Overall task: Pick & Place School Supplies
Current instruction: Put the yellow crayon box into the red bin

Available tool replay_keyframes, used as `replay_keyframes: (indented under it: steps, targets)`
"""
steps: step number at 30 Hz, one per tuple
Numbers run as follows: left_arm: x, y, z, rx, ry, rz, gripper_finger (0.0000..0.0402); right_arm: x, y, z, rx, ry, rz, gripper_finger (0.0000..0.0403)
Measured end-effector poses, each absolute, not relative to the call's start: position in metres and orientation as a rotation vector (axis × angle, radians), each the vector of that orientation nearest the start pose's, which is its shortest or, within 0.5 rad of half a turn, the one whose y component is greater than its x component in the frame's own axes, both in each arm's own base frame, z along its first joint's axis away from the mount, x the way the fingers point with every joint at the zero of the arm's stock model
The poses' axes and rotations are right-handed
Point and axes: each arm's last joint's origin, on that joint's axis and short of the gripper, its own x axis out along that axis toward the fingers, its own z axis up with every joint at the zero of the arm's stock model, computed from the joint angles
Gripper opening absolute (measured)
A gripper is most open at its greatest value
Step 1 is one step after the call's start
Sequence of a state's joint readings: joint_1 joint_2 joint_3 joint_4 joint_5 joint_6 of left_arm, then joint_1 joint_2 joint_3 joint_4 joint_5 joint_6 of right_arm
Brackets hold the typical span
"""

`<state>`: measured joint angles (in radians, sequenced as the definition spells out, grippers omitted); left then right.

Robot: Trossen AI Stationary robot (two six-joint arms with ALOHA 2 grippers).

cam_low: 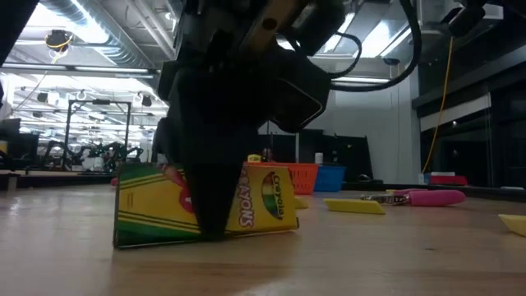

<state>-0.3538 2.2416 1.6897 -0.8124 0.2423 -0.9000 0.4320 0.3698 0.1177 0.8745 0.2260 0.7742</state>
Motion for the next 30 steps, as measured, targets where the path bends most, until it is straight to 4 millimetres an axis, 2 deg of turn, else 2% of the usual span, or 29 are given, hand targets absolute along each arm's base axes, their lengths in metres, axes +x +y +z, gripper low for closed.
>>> replay_keyframes:
  steps: [4, 8, 12, 14, 17, 22, 24, 27, 30]
  targets:
    - [0.415, -0.151, 0.152, -0.600, 1.408, 0.203, 0.0026, 0.097, 0.038, 0.252, 0.953, -0.489, 0.424, 0.0205]
    - [0.423, -0.113, 0.187, -0.610, 1.221, 0.336, 0.0026, 0.097, 0.038, 0.252, 0.954, -0.489, 0.424, 0.0205]
    - [0.428, -0.058, 0.230, -0.652, 0.984, 0.484, 0.0026, 0.097, 0.037, 0.252, 0.956, -0.491, 0.414, 0.0205]
    - [0.429, -0.019, 0.247, -0.675, 0.855, 0.603, 0.0026, 0.097, 0.037, 0.252, 0.958, -0.493, 0.407, 0.0205]
    - [0.427, 0.043, 0.262, -0.703, 0.701, 0.759, 0.0026, 0.097, 0.037, 0.252, 0.960, -0.495, 0.400, 0.0205]
    - [0.428, 0.138, 0.273, -0.718, 0.479, 0.766, 0.0026, 0.097, 0.037, 0.252, 0.959, -0.500, 0.390, 0.0205]
    - [0.419, 0.171, 0.268, -0.720, 0.478, 0.790, 0.0026, 0.097, 0.037, 0.252, 0.960, -0.501, 0.385, 0.0205]
    - [0.406, 0.206, 0.255, -0.707, 0.525, 0.865, 0.0026, 0.097, 0.036, 0.252, 0.960, -0.503, 0.376, 0.0205]
    - [0.398, 0.228, 0.245, -0.711, 0.542, 0.888, 0.0026, 0.098, 0.036, 0.252, 0.951, -0.508, 0.358, 0.0205]
